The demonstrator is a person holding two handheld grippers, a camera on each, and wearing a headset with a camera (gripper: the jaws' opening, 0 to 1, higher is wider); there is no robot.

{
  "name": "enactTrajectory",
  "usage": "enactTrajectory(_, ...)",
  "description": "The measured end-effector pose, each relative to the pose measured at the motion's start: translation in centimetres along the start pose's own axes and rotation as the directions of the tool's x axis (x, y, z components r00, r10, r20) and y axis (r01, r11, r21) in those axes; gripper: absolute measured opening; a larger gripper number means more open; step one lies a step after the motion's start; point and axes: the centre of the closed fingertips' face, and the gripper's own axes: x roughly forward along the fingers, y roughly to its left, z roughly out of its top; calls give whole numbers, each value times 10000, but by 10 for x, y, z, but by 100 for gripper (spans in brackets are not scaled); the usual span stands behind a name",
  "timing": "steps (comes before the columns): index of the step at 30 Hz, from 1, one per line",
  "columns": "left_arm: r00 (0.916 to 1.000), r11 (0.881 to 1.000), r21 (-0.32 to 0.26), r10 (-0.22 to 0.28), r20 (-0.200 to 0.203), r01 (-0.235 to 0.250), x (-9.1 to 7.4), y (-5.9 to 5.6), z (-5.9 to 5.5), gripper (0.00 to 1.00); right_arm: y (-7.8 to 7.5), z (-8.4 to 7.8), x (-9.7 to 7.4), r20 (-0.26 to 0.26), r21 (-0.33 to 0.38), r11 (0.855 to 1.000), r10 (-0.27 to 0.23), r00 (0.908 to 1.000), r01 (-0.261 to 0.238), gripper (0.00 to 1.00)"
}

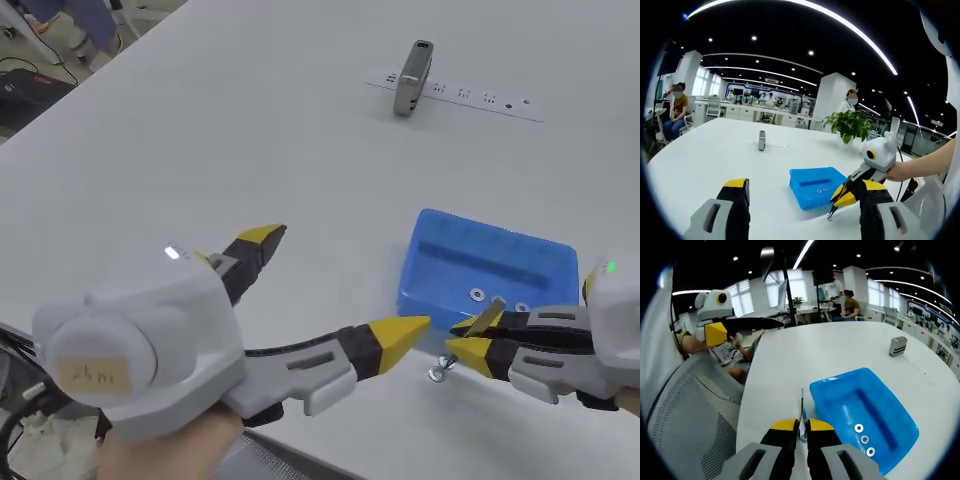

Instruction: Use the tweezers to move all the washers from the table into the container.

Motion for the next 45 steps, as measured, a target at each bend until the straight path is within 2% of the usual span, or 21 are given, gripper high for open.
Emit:
enactTrajectory(3,10000,10000,-18,-14,-4,14,0,0,0,93,4,-2,1,-101,-275,9995,133,9999,-136,4)
enactTrajectory(6,10000,10000,-7,-16,-16,16,0,0,0,93,4,-5,-1,-392,-1150,9932,145,9991,-189,3)
enactTrajectory(8,10000,10000,4,-20,-28,20,0,0,0,93,8,-6,-1,-418,-1252,9917,226,9989,-277,3)
enactTrajectory(13,10000,10000,27,-13,-39,13,0,0,-1,93,8,-7,-5,-469,-1305,9914,20,9989,-81,3)
enactTrajectory(19,10000,10000,26,-9,-16,9,0,0,0,93,12,4,-20,-172,-1144,9934,-102,9998,81,3)
enactTrajectory(26,10000,10000,38,-21,-7,21,0,-1,0,92,10,36,-42,825,-826,9961,-244,9963,312,3)
enactTrajectory(30,10000,10000,51,-28,15,28,0,-1,1,92,0,55,-52,1219,-541,9965,-570,9909,640,3)
enactTrajectory(32,10000,10000,58,-26,7,26,0,-1,0,92,-5,60,-54,1248,-491,9954,-751,9893,818,3)
enactTrajectory(35,10000,10000,45,-12,16,12,-1,0,1,92,-12,69,-55,1551,-218,9953,-898,9838,943,3)
enactTrajectory(40,10000,10000,42,19,34,-20,-1,0,1,92,-23,73,-54,1685,161,9933,-1153,9789,1142,3)
enactTrajectory(45,10000,10000,59,22,13,-22,-1,0,0,92,-44,71,-50,1645,1127,9816,-1716,9713,1543,3)
